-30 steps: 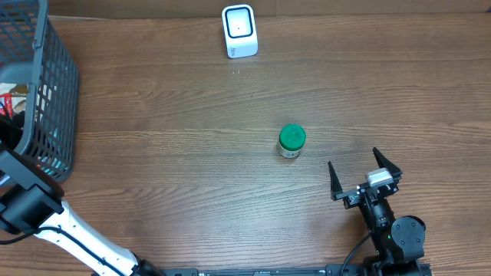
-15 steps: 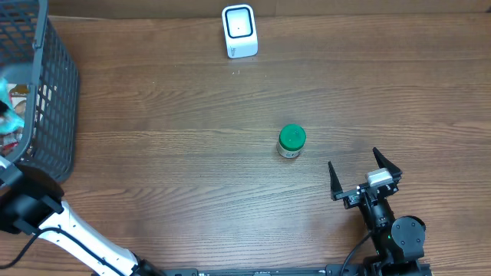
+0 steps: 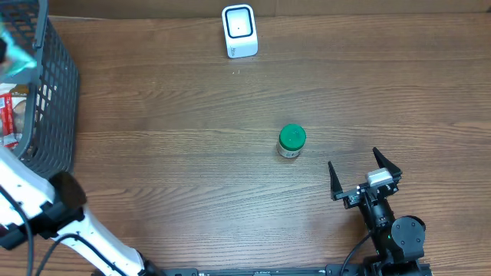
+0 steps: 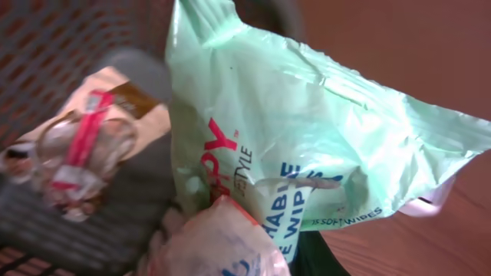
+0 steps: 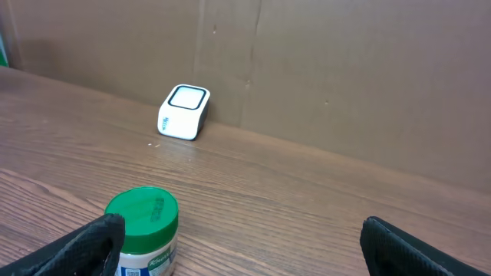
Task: Scan the item barcode
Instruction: 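Lift the wipes bag toward the scanner with the left gripper, then lower the wipes bag onto the table left of the jar and release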
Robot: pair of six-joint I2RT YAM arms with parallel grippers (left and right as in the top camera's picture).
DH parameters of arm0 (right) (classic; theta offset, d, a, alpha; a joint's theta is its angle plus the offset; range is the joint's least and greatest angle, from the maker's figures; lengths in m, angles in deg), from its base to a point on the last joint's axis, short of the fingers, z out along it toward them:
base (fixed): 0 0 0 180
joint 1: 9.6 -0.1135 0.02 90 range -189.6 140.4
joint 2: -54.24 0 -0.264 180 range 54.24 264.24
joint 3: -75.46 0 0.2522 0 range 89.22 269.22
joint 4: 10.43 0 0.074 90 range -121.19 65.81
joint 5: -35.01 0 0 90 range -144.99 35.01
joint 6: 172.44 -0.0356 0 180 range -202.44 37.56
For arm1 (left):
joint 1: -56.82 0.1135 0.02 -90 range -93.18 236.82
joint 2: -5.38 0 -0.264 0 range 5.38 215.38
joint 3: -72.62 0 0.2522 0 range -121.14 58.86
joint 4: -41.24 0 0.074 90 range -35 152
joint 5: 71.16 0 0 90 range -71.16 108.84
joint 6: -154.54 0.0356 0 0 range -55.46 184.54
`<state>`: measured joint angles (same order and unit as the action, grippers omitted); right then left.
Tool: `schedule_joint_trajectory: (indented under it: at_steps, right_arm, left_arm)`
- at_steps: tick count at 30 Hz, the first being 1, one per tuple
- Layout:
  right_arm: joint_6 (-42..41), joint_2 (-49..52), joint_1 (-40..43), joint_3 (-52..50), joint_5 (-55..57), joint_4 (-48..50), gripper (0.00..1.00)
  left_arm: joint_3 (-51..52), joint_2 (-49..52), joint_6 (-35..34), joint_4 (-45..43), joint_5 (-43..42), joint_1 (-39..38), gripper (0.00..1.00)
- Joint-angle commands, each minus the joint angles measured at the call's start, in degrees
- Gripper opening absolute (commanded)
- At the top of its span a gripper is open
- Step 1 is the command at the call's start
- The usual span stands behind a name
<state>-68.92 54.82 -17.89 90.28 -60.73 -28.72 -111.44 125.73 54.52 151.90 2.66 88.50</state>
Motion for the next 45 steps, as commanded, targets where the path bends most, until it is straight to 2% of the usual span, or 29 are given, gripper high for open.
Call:
schedule_joint_trajectory:
  at_steps: [1,5,6,11,14,17,19,27,32,36,45]
  right_arm:
    - [0.0,-0.4,0.0,-0.6,0.1,0.3,1.0]
    - [0.0,-0.4,0.0,-0.6,0.1,0.3,1.0]
    - [0.0,-0.4,0.0,-0.6,0.1,0.3,1.0]
    - [0.0,-0.4,0.0,-0.6,0.1,0.3,1.0]
    - [0.0,-0.4,0.0,-0.6,0.1,0.3,1.0]
    - [0.0,-0.4,0.0,-0.6,0.1,0.3,1.0]
    - [0.0,-0.4,0.0,-0.6,0.1,0.3,1.0]
    - [0.0,-0.4,0.0,-0.6,0.1,0.3,1.0]
    - [0.0,-0.4,0.0,-0.6,0.1,0.3,1.0]
    - [0.0,-0.4,0.0,-0.6,0.1,0.3,1.0]
    - [0.0,-0.4,0.0,-0.6,0.1,0.3,1.0]
  left_arm:
    - [-1.5,-6.1,-2.3,-0.1,-1.8,-9.0,0.08]
    - [-1.3,-7.1,-3.5,-0.1,-1.0,-22.2,0.07]
    - [-0.4,-7.1,-5.5,-0.1,1.0,-27.1,0.07]
    - [5.2,-7.1,-9.0,-0.1,8.1,-40.1,0.06]
    - [9.8,-7.1,-10.5,-0.1,9.7,-45.7,0.04]
    - [16.0,-7.1,-16.0,-0.1,10.9,-50.3,0.05]
    - [19.5,-7.1,-20.3,-0.1,12.0,-52.1,0.04]
    - [29.2,-7.1,-26.6,-0.1,16.9,-58.6,0.04]
    - [38.0,-7.1,-34.6,-0.9,19.5,-61.3,0.04]
    - [48.8,-7.1,-39.9,-6.9,20.7,-62.5,0.04]
    - [70.4,-7.1,-41.5,-26.2,19.7,-65.3,0.04]
